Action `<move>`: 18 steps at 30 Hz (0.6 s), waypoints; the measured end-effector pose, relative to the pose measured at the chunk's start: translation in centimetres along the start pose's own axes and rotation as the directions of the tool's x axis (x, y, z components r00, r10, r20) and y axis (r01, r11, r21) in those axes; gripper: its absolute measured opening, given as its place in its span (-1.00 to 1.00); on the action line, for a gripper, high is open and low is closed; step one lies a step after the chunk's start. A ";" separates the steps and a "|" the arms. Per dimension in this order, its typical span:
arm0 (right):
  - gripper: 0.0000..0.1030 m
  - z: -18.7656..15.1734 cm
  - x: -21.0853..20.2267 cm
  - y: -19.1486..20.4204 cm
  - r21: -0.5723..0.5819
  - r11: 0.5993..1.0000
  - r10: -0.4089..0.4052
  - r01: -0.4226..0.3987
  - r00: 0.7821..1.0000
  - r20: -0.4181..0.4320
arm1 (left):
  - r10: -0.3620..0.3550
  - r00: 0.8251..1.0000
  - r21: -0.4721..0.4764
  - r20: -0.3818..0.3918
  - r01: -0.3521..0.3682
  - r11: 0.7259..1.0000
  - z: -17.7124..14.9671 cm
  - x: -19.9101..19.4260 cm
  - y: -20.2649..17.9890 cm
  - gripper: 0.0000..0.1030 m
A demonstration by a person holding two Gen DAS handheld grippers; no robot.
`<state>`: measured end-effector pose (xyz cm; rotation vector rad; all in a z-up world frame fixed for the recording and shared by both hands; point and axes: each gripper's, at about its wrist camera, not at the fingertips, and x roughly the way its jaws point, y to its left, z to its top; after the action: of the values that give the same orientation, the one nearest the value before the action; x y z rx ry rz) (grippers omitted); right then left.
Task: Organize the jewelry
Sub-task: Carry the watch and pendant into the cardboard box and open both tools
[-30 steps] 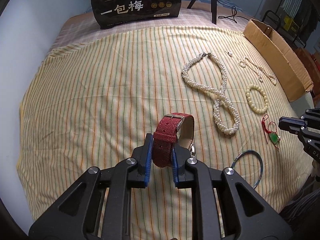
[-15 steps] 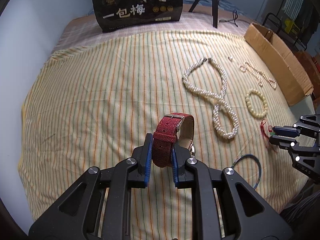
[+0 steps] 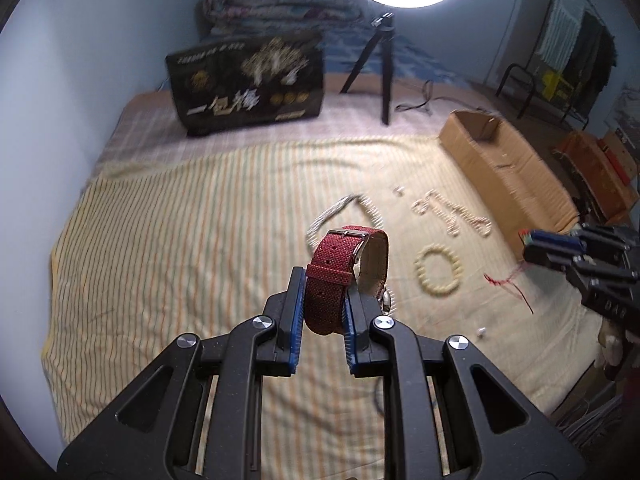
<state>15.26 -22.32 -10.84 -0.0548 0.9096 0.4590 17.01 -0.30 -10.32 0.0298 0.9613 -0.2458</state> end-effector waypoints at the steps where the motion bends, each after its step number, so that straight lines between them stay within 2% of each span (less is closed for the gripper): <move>1: -0.73 0.3 -0.6 -0.3 0.004 1.000 -0.009 0.009 1.000 0.019 | -0.012 1.000 0.006 0.011 0.012 1.000 0.3 -0.4 -0.7 -0.70; 10: -0.73 2.5 -4.9 -4.1 0.085 0.993 -0.093 0.082 0.986 0.138 | -0.087 0.995 0.051 0.054 0.085 0.995 2.2 -1.4 -5.6 -0.70; 18: -0.73 3.1 -7.0 -8.3 0.160 0.972 -0.202 0.175 0.965 0.167 | -0.155 0.985 0.087 0.072 0.149 0.985 3.9 -1.1 -10.8 -0.70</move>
<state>17.27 -31.63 -4.75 0.0315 0.7463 0.2156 17.22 -11.08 -6.31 0.0212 0.8762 -0.4242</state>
